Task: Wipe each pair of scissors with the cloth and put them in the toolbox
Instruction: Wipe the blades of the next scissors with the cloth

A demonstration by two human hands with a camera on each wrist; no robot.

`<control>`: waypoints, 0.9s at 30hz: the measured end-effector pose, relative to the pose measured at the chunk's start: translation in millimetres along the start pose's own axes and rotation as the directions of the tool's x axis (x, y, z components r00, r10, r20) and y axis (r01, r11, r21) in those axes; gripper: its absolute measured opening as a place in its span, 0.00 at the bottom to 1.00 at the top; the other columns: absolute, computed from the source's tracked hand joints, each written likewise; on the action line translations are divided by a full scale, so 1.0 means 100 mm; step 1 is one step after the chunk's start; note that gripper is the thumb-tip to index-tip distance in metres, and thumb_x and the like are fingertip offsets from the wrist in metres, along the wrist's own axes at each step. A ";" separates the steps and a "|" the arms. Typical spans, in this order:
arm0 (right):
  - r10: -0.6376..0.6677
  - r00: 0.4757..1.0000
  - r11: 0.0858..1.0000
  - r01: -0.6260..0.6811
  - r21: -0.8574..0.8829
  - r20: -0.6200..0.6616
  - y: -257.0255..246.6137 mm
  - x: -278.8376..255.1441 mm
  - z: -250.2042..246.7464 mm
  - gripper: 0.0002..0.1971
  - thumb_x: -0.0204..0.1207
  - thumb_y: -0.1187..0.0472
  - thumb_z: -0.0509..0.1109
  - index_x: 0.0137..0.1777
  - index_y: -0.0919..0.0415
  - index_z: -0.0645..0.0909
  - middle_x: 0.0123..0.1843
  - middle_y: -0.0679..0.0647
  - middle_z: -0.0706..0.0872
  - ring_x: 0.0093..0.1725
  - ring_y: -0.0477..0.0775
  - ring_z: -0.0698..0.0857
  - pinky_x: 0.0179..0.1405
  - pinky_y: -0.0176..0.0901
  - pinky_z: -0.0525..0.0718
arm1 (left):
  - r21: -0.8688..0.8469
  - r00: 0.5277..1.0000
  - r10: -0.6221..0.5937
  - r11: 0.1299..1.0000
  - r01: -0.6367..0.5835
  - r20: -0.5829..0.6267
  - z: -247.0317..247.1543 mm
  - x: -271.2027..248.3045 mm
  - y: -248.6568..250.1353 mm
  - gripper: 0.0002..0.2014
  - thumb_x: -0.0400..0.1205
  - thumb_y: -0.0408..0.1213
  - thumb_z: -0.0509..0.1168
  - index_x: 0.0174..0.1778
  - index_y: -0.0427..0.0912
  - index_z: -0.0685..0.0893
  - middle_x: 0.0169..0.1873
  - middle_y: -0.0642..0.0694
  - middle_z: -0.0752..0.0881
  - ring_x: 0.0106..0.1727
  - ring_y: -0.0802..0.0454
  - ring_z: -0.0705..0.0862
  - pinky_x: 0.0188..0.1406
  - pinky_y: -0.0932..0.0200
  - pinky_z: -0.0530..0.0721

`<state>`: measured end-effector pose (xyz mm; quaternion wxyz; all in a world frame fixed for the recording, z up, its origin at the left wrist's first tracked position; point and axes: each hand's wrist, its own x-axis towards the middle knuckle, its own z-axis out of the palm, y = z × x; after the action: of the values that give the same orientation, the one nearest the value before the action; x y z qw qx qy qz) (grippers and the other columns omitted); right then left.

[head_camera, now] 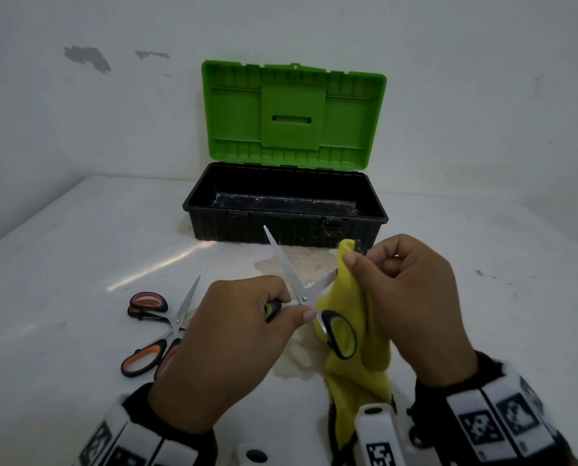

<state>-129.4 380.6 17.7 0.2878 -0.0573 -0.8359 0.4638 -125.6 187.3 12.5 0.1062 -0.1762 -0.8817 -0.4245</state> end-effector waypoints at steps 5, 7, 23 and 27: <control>0.098 0.995 0.985 -0.092 0.143 -0.035 0.12 0.19 -0.21 0.13 0.72 0.52 0.79 0.36 0.58 0.81 0.19 0.46 0.76 0.21 0.45 0.69 0.21 0.32 0.68 | -0.082 0.991 -0.134 0.987 0.135 0.016 -0.05 -0.02 0.02 0.17 0.71 0.58 0.74 0.27 0.50 0.81 0.22 0.48 0.79 0.22 0.60 0.73 0.22 0.70 0.72; 0.163 0.986 0.957 -0.162 0.241 0.013 0.15 0.20 -0.30 0.11 0.72 0.53 0.78 0.39 0.59 0.82 0.25 0.55 0.80 0.25 0.49 0.73 0.24 0.36 0.71 | -0.079 0.980 -0.194 0.977 0.197 0.034 -0.10 0.00 0.02 0.14 0.72 0.56 0.75 0.33 0.52 0.81 0.25 0.52 0.81 0.25 0.64 0.77 0.23 0.74 0.74; 0.214 0.940 0.937 -0.274 0.216 0.265 0.20 -0.03 -0.45 0.04 0.76 0.58 0.74 0.47 0.57 0.86 0.36 0.58 0.92 0.35 0.53 0.88 0.41 0.49 0.82 | -0.672 0.922 -0.348 0.644 0.366 0.168 -0.28 0.14 -0.13 0.05 0.71 0.38 0.76 0.34 0.41 0.91 0.26 0.43 0.83 0.24 0.54 0.73 0.23 0.63 0.71; 0.223 0.945 0.945 -0.271 0.186 0.240 0.26 0.02 -0.47 0.03 0.76 0.60 0.74 0.48 0.56 0.87 0.37 0.54 0.93 0.35 0.47 0.88 0.40 0.43 0.79 | -0.645 0.924 -0.372 0.686 0.337 0.087 -0.22 0.12 -0.14 0.23 0.64 0.55 0.74 0.39 0.35 0.90 0.25 0.45 0.76 0.27 0.53 0.70 0.25 0.62 0.71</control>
<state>-109.9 430.9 16.9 0.1390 -0.0797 -0.7929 0.5879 -141.5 164.7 19.9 -0.0230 -0.0173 -0.6938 -0.7196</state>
